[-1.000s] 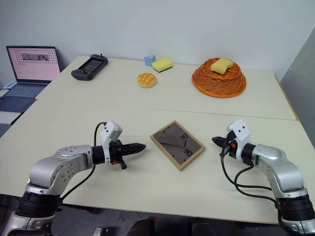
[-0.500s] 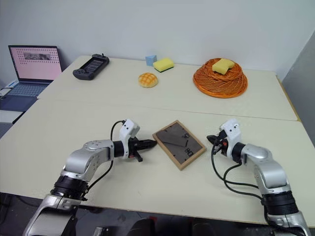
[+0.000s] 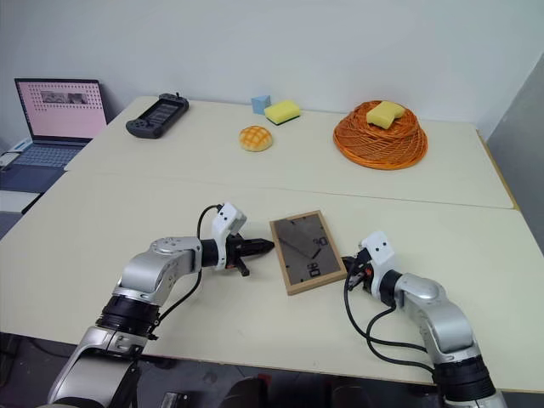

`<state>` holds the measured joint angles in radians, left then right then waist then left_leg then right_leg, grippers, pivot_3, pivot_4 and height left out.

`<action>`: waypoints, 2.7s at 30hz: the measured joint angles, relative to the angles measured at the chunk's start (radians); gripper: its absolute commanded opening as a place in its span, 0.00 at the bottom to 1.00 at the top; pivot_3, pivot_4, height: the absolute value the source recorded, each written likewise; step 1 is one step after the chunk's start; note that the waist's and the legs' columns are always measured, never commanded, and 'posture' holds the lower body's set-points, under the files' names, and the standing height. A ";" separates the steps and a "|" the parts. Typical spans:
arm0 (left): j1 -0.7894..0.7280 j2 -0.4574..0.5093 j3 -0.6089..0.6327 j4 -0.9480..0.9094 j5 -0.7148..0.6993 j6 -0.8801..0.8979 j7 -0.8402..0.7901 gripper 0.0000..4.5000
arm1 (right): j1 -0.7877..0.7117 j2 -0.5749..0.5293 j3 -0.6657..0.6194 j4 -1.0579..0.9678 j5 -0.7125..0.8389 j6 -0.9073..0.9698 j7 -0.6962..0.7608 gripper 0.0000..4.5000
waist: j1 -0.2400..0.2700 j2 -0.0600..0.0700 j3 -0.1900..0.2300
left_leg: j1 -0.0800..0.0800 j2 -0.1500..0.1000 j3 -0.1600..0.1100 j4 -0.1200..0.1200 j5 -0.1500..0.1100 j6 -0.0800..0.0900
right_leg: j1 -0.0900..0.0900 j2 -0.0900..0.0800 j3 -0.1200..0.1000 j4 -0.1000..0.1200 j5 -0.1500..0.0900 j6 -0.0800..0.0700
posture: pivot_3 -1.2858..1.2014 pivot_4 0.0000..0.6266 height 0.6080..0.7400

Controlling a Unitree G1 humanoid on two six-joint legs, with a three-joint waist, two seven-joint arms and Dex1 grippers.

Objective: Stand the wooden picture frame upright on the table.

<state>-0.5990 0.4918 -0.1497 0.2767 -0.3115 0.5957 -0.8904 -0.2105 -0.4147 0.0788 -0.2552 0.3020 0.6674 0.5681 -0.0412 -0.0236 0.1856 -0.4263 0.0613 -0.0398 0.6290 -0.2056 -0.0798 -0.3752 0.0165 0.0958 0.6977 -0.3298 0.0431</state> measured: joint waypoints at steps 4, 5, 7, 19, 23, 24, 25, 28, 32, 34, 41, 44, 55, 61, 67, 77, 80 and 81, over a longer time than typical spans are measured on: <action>-0.029 -0.015 0.000 0.049 0.021 -0.030 -0.016 0.01 | 0.003 0.000 -0.006 -0.061 0.017 0.045 -0.008 0.00 | 0.001 0.000 0.000 | 0.000 0.000 0.000 0.000 0.000 0.000 | 0.000 0.000 0.000 0.000 0.000 0.000 | 0.52 0.24 1.00; -0.042 -0.021 0.000 0.066 0.026 -0.038 -0.019 0.01 | 0.004 0.000 -0.008 -0.072 0.022 0.053 -0.009 0.00 | 0.002 0.000 0.000 | 0.000 0.000 0.000 0.000 0.000 0.000 | 0.000 0.000 0.000 0.000 0.000 0.000 | 0.52 0.24 1.00; -0.061 -0.029 0.000 0.089 0.037 -0.047 -0.021 0.01 | 0.006 0.000 -0.009 -0.079 0.031 0.066 -0.011 0.00 | 0.002 0.000 0.000 | 0.000 0.000 0.000 0.000 0.000 0.000 | 0.000 0.000 0.000 0.000 0.000 0.000 | 0.52 0.24 1.00; -0.139 -0.075 -0.001 0.204 0.083 -0.125 -0.064 0.01 | 0.034 -0.001 -0.030 -0.117 0.040 0.107 -0.031 0.00 | 0.006 0.000 0.000 | 0.000 0.000 0.000 0.000 0.000 0.000 | 0.000 0.000 0.000 0.000 0.000 0.000 | 0.52 0.24 1.00; -0.143 -0.076 -0.001 0.206 0.089 -0.128 -0.079 0.01 | 0.034 -0.001 -0.033 -0.124 0.044 0.114 -0.041 0.00 | 0.006 0.000 0.000 | 0.000 0.000 0.000 0.000 0.000 0.000 | 0.000 0.000 0.000 0.000 0.000 0.000 | 0.52 0.24 1.00; -0.143 -0.076 -0.001 0.206 0.089 -0.128 -0.082 0.01 | 0.034 -0.001 -0.038 -0.127 0.047 0.116 -0.043 0.00 | 0.006 0.000 0.000 | 0.000 0.000 0.000 0.000 0.000 0.000 | 0.000 0.000 0.000 0.000 0.000 0.000 | 0.52 0.24 1.00; -0.143 -0.076 -0.001 0.206 0.090 -0.128 -0.083 0.01 | 0.034 -0.001 -0.041 -0.132 0.052 0.118 -0.045 0.00 | 0.006 0.000 0.000 | -0.001 0.000 0.000 0.000 0.000 0.000 | 0.000 0.000 0.000 0.000 0.000 0.000 | 0.52 0.24 1.00; -0.143 -0.076 -0.001 0.205 0.091 -0.128 -0.085 0.01 | 0.040 -0.006 -0.051 -0.140 0.066 0.125 -0.045 0.00 | 0.007 0.000 0.000 | -0.001 0.000 0.000 0.000 0.000 0.000 | 0.000 0.000 0.000 0.000 0.000 0.000 | 0.52 0.24 1.00; -0.142 -0.070 0.000 0.196 0.090 -0.122 -0.095 0.01 | 0.046 -0.045 -0.062 -0.133 0.071 0.117 -0.034 0.00 | 0.007 0.000 0.000 | -0.001 0.000 0.000 0.000 0.000 0.000 | 0.000 0.000 0.000 0.000 0.000 0.000 | 0.52 0.24 1.00; -0.127 -0.044 0.001 0.141 0.083 -0.096 -0.113 0.01 | 0.045 -0.070 -0.073 -0.119 0.071 0.106 -0.023 0.00 | 0.005 0.000 0.000 | -0.001 0.000 0.000 0.000 0.000 0.000 | 0.000 0.000 0.000 0.000 0.000 0.000 | 0.52 0.24 1.00; -0.041 0.100 0.051 -0.098 -0.016 0.148 -0.168 0.01 | 0.036 -0.128 -0.100 -0.066 0.071 0.066 0.008 0.00 | 0.000 0.000 0.000 | -0.001 0.000 0.000 0.000 0.000 0.000 | 0.000 0.000 0.000 0.000 0.000 0.000 | 0.52 0.24 1.00; -0.034 0.144 0.119 -0.251 -0.137 0.421 -0.145 0.01 | 0.035 -0.149 -0.105 -0.039 0.071 0.044 0.027 0.00 | 0.000 0.000 0.000 | -0.001 0.000 -0.001 0.000 0.000 0.000 | 0.000 0.000 0.000 0.000 0.000 0.000 | 0.52 0.24 1.00; -0.046 0.011 0.388 -0.300 -0.496 1.014 0.231 0.01 | 0.020 -0.159 -0.099 0.002 0.061 -0.007 0.042 0.00 | -0.004 0.000 0.000 | 0.000 0.001 -0.002 0.000 0.000 0.000 | 0.000 0.000 -0.001 0.001 0.000 0.000 | 0.52 0.24 1.00; -0.129 -0.023 0.567 -0.097 -0.714 1.014 0.579 0.01 | 0.022 -0.148 -0.095 -0.005 0.063 -0.006 0.042 0.00 | -0.001 0.000 0.000 | 0.000 0.000 -0.002 0.001 0.000 0.000 | 0.000 -0.001 -0.001 0.001 0.000 0.000 | 0.52 0.24 1.00; -0.093 -0.054 0.600 -0.081 -0.983 1.015 0.852 0.01 | 0.010 -0.153 -0.095 0.006 0.062 -0.007 0.047 0.00 | 0.002 0.000 0.000 | 0.000 0.000 -0.002 0.001 0.000 0.000 | 0.000 -0.001 -0.001 0.001 0.000 0.000 | 0.52 0.24 1.00; 0.053 0.009 0.455 -0.124 -1.559 0.828 1.266 0.46 | 0.005 -0.168 -0.095 0.029 0.051 -0.014 0.065 0.00 | 0.006 0.000 0.000 | 0.000 0.000 -0.002 0.001 0.001 -0.001 | 0.001 -0.002 0.000 0.001 0.000 0.000 | 0.52 0.24 1.00; 0.062 0.017 0.415 -0.136 -1.623 0.757 1.315 0.60 | 0.005 -0.168 -0.095 0.029 0.052 -0.015 0.066 0.00 | 0.012 0.000 0.000 | 0.000 -0.001 -0.002 0.001 0.001 -0.002 | 0.001 -0.002 0.000 0.001 0.000 0.000 | 0.52 0.24 1.00; 0.063 0.017 0.409 -0.139 -1.631 0.743 1.318 0.65 | 0.005 -0.169 -0.095 0.029 0.051 -0.015 0.066 0.00 | 0.012 0.000 0.000 | 0.000 -0.001 -0.002 0.001 0.001 -0.002 | 0.001 -0.002 0.000 0.001 0.000 0.000 | 0.52 0.24 1.00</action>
<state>-0.5362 0.5089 0.2589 0.1381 -1.9425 1.3390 0.4276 -0.2056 -0.5833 -0.0163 -0.2267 0.3535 0.6528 0.6342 -0.0288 -0.0238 0.1855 -0.4264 0.0602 -0.0414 0.6303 -0.2043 -0.0821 -0.3741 0.0147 0.0955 0.6985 -0.3298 0.0433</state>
